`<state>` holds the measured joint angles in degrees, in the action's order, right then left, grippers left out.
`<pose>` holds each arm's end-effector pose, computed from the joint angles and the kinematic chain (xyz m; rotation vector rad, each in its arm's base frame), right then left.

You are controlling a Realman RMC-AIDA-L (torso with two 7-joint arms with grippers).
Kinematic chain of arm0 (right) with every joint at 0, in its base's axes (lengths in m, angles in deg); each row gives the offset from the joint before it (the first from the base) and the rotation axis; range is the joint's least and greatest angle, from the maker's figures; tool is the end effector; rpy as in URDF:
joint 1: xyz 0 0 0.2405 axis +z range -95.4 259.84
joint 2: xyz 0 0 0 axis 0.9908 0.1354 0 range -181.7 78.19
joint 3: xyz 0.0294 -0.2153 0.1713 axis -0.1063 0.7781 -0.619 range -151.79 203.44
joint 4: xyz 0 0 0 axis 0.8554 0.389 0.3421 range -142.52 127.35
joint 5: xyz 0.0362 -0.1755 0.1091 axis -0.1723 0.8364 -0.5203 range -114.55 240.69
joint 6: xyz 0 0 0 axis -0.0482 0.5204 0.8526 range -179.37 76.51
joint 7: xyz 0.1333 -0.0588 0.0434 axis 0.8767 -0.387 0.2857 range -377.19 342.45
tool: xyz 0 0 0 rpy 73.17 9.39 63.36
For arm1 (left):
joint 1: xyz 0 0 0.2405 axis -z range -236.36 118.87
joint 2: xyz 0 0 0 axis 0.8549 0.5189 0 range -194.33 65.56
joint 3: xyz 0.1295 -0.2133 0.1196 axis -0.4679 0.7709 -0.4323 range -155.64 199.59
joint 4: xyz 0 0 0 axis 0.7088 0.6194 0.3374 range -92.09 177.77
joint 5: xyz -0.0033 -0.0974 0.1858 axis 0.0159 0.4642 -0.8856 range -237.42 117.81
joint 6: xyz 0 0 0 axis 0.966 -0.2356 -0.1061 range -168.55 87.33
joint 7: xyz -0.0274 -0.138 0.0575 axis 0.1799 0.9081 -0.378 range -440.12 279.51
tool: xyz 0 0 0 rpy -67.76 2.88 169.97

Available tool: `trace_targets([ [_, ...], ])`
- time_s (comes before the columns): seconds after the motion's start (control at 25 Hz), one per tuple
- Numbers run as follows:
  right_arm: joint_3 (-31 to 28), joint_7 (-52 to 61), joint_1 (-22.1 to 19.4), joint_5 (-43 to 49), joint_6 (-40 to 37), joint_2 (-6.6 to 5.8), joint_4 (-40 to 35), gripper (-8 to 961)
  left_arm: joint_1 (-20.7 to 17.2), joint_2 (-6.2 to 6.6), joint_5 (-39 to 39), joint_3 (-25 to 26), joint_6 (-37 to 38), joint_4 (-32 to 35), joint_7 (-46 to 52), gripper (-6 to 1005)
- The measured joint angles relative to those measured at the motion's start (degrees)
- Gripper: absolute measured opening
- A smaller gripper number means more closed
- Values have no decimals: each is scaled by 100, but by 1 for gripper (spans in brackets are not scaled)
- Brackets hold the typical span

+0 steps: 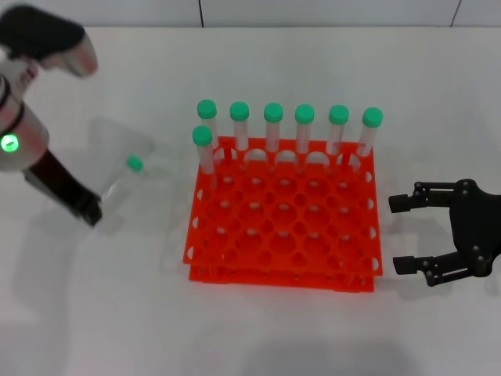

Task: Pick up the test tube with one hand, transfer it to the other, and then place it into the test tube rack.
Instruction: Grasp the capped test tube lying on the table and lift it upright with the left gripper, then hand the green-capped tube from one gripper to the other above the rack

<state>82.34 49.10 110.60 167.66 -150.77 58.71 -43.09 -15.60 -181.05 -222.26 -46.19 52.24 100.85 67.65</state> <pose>0.2777 0.3138 0.0096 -2.9949 0.1813 0.6664 -0.2561 0.3841 0.0067 -2.3816 -1.2317 0.8030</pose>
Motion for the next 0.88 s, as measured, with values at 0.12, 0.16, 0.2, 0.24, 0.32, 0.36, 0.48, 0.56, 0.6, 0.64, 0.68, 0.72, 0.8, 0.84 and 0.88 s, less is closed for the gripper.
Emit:
trace_targets([
  [0.12, 0, 6, 1, 0, -22, -10, -2, 858, -100, -19, 16, 58, 215, 709, 16, 189],
  [0.16, 0, 7, 1, 0, -34, -13, -4, 858, -143, -34, 26, 74, 278, 1004, 21, 189],
  [0.2, 0, 7, 1, 0, -45, -15, -6, 858, -174, -48, 38, 81, 303, 1226, 30, 189],
  [0.24, -1, 7, 1, 0, -54, -18, -8, 858, -209, -68, 42, 104, 317, 1463, 36, 189],
  [0.32, -22, 5, 1, 0, -63, -21, -9, 858, -262, -122, 71, 220, 259, 1916, 29, 189],
  [0.36, -39, 1, 1, 0, -67, -20, -9, 858, -297, -159, 118, 295, 176, 2126, -10, 189],
  [0.48, -77, -20, -19, 0, -80, -14, -10, 858, -445, -230, 582, 407, -236, 2552, -238, 189],
  [0.56, -80, -24, -33, 0, -80, -13, -9, 857, -544, -228, 1137, 420, -520, 2599, -567, 189],
  [0.6, -80, -29, -40, 0, -80, -10, -9, 857, -580, -225, 1392, 426, -625, 2590, -746, 189],
  [0.64, -80, -35, -42, 0, -80, -8, -9, 857, -640, -224, 1679, 431, -718, 2557, -1001, 189],
  [0.68, -80, -40, -43, 0, -79, -4, -10, 857, -700, -225, 2020, 434, -815, 2516, -1304, 189],
  [0.72, -81, -47, -44, -1, -80, 4, -10, 857, -736, -228, 2187, 435, -861, 2489, -1468, 189],
  [0.8, -84, -68, -46, -20, -79, 14, -9, 857, -837, -235, 2804, 443, -989, 2350, -2027, 189],
  [0.84, -87, -77, -49, -32, -79, 16, -9, 857, -868, -236, 3041, 442, -1022, 2274, -2220, 189],
  [0.88, -88, -83, -51, -39, -79, 17, -9, 857, -892, -236, 3288, 457, -1043, 2185, -2417, 189],
])
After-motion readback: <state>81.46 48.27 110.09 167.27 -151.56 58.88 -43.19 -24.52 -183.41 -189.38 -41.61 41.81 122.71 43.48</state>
